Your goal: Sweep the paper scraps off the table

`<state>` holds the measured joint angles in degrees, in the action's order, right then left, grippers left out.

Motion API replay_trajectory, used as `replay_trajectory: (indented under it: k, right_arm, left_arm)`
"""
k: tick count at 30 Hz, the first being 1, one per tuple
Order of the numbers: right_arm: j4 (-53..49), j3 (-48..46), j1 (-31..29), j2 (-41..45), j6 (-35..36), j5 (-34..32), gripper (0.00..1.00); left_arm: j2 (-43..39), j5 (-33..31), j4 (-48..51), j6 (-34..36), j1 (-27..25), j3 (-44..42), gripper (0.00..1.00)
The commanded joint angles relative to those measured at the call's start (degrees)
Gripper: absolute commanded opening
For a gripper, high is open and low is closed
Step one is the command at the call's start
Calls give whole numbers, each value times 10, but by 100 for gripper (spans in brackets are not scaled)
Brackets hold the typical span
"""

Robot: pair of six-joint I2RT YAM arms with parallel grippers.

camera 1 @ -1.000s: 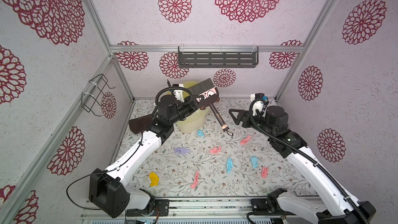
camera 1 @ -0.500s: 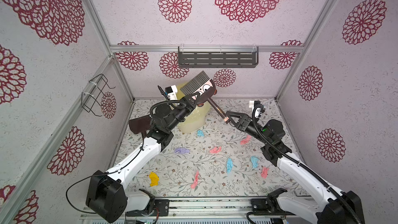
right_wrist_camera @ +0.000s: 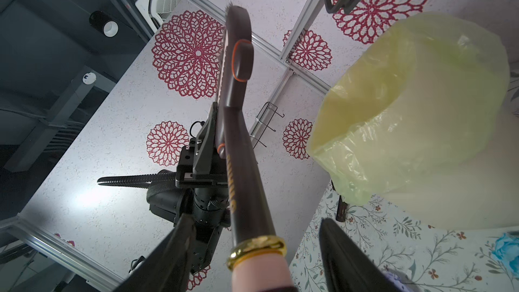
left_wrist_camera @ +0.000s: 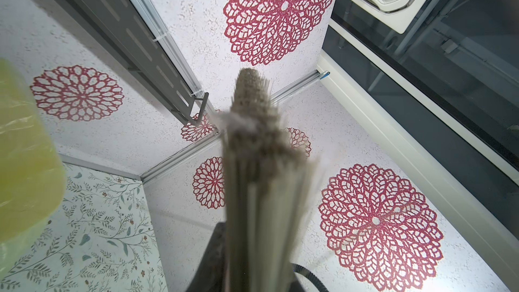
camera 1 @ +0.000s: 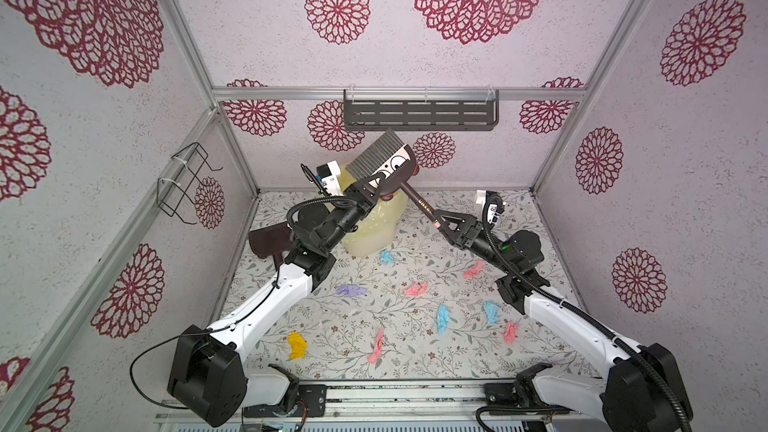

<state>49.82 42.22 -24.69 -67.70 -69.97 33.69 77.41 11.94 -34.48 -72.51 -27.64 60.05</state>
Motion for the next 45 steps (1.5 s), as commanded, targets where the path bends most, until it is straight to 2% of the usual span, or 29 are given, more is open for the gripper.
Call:
replay_trajectory:
  k: [1, 8, 26, 30, 33, 40, 41, 45]
  right_arm:
    - [51, 15, -1, 3, -11, 12, 66]
    - [61, 20, -6, -5, -17, 11, 52]
    - [98, 50, -8, -37, -34, 18, 28]
    - [97, 53, -8, -39, -34, 18, 15]
    - [97, 54, -8, -42, -34, 22, 0]
    - [94, 60, -7, -44, -35, 28, 0]
    - [95, 59, -7, -44, -35, 29, 0]
    - [82, 63, -7, -41, -30, 30, 0]
  left_arm:
    - [3, -5, -36, 1, 0, -2, 0]
    - [13, -7, -45, 0, -1, 2, 0]
    - [24, -1, -55, -11, -11, -8, 0]
    - [25, 1, -55, -12, -12, -11, 0]
    - [25, 4, -55, -13, -12, -14, 0]
    - [25, 12, -45, -12, -13, -14, 1]
    - [24, 12, -45, -10, -12, -15, 7]
    - [24, 18, -30, -4, -12, -7, 0]
